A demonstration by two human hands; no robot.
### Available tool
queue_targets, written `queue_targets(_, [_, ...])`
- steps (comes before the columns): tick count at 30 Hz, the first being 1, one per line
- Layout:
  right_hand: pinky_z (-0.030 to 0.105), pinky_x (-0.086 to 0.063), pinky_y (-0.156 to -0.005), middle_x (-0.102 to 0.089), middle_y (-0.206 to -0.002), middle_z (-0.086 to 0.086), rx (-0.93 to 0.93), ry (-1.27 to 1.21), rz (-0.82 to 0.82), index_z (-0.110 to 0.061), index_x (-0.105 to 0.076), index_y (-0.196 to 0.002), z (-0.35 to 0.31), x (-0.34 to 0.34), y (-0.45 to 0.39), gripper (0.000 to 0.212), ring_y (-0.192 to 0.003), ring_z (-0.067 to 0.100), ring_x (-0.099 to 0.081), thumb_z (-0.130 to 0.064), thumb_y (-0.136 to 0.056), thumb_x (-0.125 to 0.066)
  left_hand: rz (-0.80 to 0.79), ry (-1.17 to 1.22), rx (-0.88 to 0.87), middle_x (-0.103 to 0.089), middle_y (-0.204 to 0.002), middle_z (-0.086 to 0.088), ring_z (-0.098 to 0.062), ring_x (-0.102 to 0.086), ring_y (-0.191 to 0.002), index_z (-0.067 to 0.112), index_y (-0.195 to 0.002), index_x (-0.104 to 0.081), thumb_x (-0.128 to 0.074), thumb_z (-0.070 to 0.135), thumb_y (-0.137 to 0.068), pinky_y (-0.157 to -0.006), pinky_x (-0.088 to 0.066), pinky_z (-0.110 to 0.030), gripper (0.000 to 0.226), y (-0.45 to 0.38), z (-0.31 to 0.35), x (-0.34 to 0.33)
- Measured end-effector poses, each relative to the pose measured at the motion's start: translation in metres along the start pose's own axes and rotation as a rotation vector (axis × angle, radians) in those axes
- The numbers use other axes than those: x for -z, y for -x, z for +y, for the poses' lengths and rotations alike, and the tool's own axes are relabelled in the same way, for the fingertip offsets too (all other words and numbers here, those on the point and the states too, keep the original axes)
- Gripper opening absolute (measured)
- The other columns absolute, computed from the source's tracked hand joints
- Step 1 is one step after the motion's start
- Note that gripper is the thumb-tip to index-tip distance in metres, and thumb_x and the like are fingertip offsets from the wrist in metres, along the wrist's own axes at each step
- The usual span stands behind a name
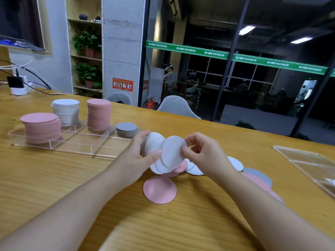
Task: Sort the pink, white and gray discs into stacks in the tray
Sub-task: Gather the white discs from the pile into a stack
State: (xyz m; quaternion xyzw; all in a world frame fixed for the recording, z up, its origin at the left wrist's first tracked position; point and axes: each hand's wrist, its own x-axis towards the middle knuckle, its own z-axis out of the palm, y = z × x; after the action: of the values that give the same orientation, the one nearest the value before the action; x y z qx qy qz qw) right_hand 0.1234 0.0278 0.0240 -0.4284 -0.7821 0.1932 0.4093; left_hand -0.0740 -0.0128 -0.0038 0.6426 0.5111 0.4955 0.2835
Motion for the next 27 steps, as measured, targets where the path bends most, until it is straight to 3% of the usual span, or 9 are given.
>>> queue_targets(2, [0.014,-0.035,-0.047,-0.066,-0.065,-0.003,-0.038,0.033,-0.029,-0.023,-0.058,-0.081,0.001,0.004,0.011,0.009,-0.048,0.002,-0.048,-0.018,-0.083,-0.065,-0.056,-0.027,-0.002,-0.040,-0.132,0.014,0.001,-0.040,-0.119,0.031,-0.142,-0.023,-0.060,0.037,-0.086,-0.088,-0.034,-0.006,0.067,0.003,0.003,0.000])
queue_targets(5, [0.018,-0.040,-0.051,-0.064,-0.064,-0.003,-0.073,0.053,-0.068,-0.024,-0.055,-0.083,0.002,0.014,0.029,0.009,-0.051,0.002,-0.050,-0.022,-0.084,-0.064,-0.147,-0.090,-0.018,-0.040,-0.125,0.026,0.005,-0.042,-0.116,0.043,-0.137,-0.024,-0.060,0.038,-0.086,-0.089,-0.034,-0.009,0.063,0.009,0.009,-0.005])
queue_targets(9, [0.016,-0.048,-0.071,-0.061,-0.093,-0.016,-0.083,-0.007,-0.124,-0.026,-0.051,-0.096,0.005,0.021,0.050,0.015,-0.082,-0.001,-0.059,-0.023,-0.085,-0.060,-0.230,-0.112,-0.057,-0.039,-0.123,0.035,0.015,-0.045,-0.108,0.057,-0.127,-0.024,-0.061,0.040,-0.085,-0.090,-0.039,-0.013,0.059,0.017,0.018,-0.016])
queue_targets(12, [0.008,-0.035,-0.090,-0.044,-0.124,-0.028,-0.110,0.038,-0.250,-0.038,-0.034,-0.128,0.008,0.015,0.059,0.046,-0.108,-0.011,-0.045,-0.035,-0.088,-0.057,-0.286,-0.091,-0.030,-0.040,-0.127,0.029,0.011,-0.047,-0.110,0.052,-0.133,-0.024,-0.059,0.040,-0.087,-0.092,-0.043,-0.018,0.059,0.019,0.018,-0.023])
queue_targets(17, [0.016,-0.026,-0.106,-0.029,-0.146,-0.018,-0.086,0.104,-0.361,-0.026,-0.014,-0.147,0.010,0.005,0.058,0.069,-0.127,-0.006,-0.030,-0.043,-0.092,-0.052,-0.358,-0.154,-0.012,-0.010,-0.139,0.026,0.007,-0.011,-0.133,0.051,-0.137,0.003,-0.034,0.049,-0.077,-0.102,-0.014,-0.012,0.070,0.018,0.012,-0.032])
queue_targets(19, [0.008,-0.024,-0.100,-0.026,-0.146,-0.020,-0.080,0.125,-0.386,-0.026,-0.007,-0.148,0.010,0.005,0.058,0.071,-0.125,-0.009,-0.027,-0.043,-0.093,-0.048,-0.363,-0.112,0.011,-0.010,-0.131,0.034,0.001,-0.014,-0.134,0.063,-0.125,0.006,-0.037,0.059,-0.085,-0.103,-0.028,-0.018,0.059,0.020,0.012,-0.036])
queue_targets(22, [-0.002,-0.021,-0.087,-0.022,-0.138,-0.025,-0.103,0.127,-0.400,-0.028,0.004,-0.148,0.010,0.005,0.061,0.074,-0.117,-0.014,-0.021,-0.044,-0.094,-0.045,-0.369,-0.038,0.082,-0.015,-0.119,0.043,-0.004,-0.024,-0.129,0.073,-0.115,0.000,-0.041,0.061,-0.079,-0.083,-0.055,-0.027,0.055,0.026,0.018,-0.039])
queue_targets(25, [0.014,-0.023,-0.104,-0.020,-0.151,-0.020,-0.064,0.103,-0.402,-0.029,-0.001,-0.149,0.011,0.006,0.060,0.074,-0.133,-0.006,-0.022,-0.048,-0.093,-0.045,-0.357,-0.034,0.077,-0.013,-0.129,0.037,0.002,-0.030,-0.124,0.068,-0.117,-0.002,-0.045,0.046,-0.089,-0.077,-0.057,-0.026,0.056,0.028,0.022,-0.038])
queue_targets(27, [0.020,-0.029,-0.107,-0.033,-0.146,-0.020,-0.024,0.040,-0.382,-0.029,-0.016,-0.147,0.012,0.010,0.058,0.068,-0.130,-0.007,-0.031,-0.053,-0.090,-0.045,-0.324,-0.032,0.057,-0.019,-0.137,0.025,0.001,-0.040,-0.118,0.063,-0.122,-0.004,-0.051,0.040,-0.088,-0.069,-0.055,-0.018,0.062,0.027,0.022,-0.036])
